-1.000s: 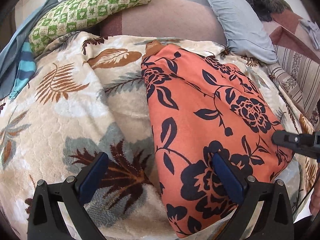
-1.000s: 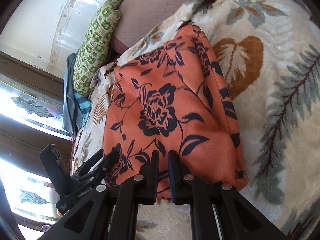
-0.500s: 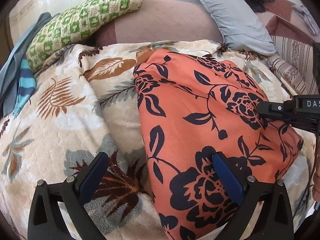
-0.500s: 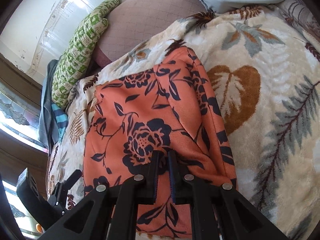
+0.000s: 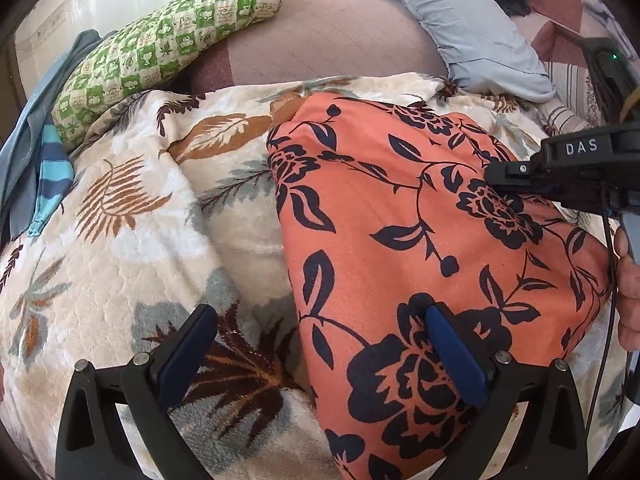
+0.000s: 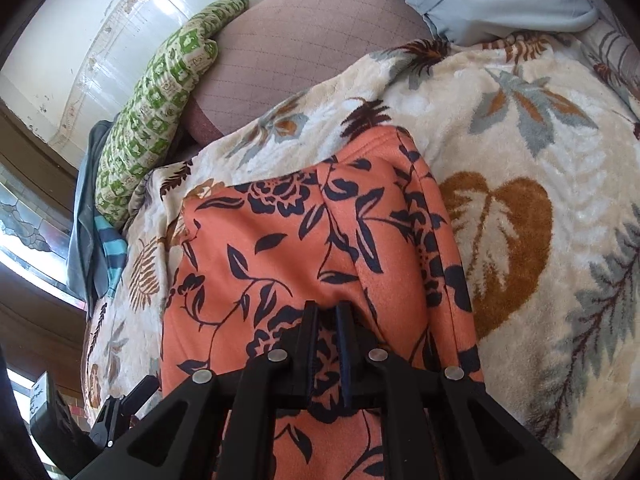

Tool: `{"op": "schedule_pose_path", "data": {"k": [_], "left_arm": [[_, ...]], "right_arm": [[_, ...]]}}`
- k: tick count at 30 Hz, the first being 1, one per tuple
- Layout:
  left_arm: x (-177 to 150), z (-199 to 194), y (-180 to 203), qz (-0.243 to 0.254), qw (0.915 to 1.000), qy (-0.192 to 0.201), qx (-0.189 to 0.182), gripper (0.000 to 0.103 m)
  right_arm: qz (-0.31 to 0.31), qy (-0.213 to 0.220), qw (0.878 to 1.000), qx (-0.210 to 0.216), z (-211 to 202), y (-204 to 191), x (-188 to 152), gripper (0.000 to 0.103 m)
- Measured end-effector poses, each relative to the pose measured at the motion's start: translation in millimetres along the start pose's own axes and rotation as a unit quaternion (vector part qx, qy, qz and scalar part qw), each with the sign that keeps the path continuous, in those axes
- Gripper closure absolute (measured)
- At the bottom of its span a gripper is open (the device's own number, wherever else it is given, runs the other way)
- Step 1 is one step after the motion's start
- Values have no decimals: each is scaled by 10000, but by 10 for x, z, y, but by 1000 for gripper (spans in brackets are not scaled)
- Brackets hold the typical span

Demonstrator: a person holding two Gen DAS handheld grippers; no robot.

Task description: Fold small clothes

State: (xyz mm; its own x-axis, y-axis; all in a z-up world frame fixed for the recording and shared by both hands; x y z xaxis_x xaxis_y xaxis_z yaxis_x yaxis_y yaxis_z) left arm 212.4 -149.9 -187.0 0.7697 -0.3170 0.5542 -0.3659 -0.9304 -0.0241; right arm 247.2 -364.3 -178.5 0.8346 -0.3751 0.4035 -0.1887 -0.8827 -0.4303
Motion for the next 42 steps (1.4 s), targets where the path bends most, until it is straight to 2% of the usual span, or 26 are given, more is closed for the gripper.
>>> {"op": "schedule_pose_path", "data": {"k": [6,9,14,17,21,24,28,31,35,42], "left_arm": [[5,13,21,32,10000,-1,-3,0],[11,37,7,-14,10000,-51,-83,0],[23,9,33,75,10000,1,6,0],[41,-28,47,109,9999,31,84,0],[39,-25,39,111,9999,35,94,0],[36,-24,39,104,9999,37,91,0],[35,-15,48,133,9998,33,119,0],[44,-29,44,114,9999,54,116,0],[74,-137,16,-2,9995,244,198,0],[181,-400,-250,-531,9951,758,335,0]], "right_arm": [[41,39,10000,-5,130,-25,167,92],[8,-102,9997,-205,327,9,242,91],[278,-179,9995,9,370,100,338,92],[-139,74,9999,-38,274,-82,361,91],[-879,173,9954,329,239,-487,332,91],[-1192,-6,9918,471,350,-690,267,91],[-1261,-414,9907,293,647,-699,172,91],[-1198,-408,9915,308,640,-674,166,91],[-1248,-384,9910,310,649,-659,161,91],[-1165,-380,9917,392,634,-632,156,91]]}}
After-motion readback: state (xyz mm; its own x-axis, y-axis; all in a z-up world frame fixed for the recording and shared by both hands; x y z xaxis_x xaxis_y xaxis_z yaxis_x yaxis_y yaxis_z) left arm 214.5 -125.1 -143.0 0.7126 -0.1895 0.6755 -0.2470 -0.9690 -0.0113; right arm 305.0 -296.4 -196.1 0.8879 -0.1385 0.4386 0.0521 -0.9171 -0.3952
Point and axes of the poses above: each gripper's, at about its wrist camera, not at the fingertips, and z roughly the way its jaws point, y to its right, x to its top, the point moved 2 cm from there along z, roughly the way its jaws point, and after that the axes turned 4 degrees about -y, right-handed, at the moved point
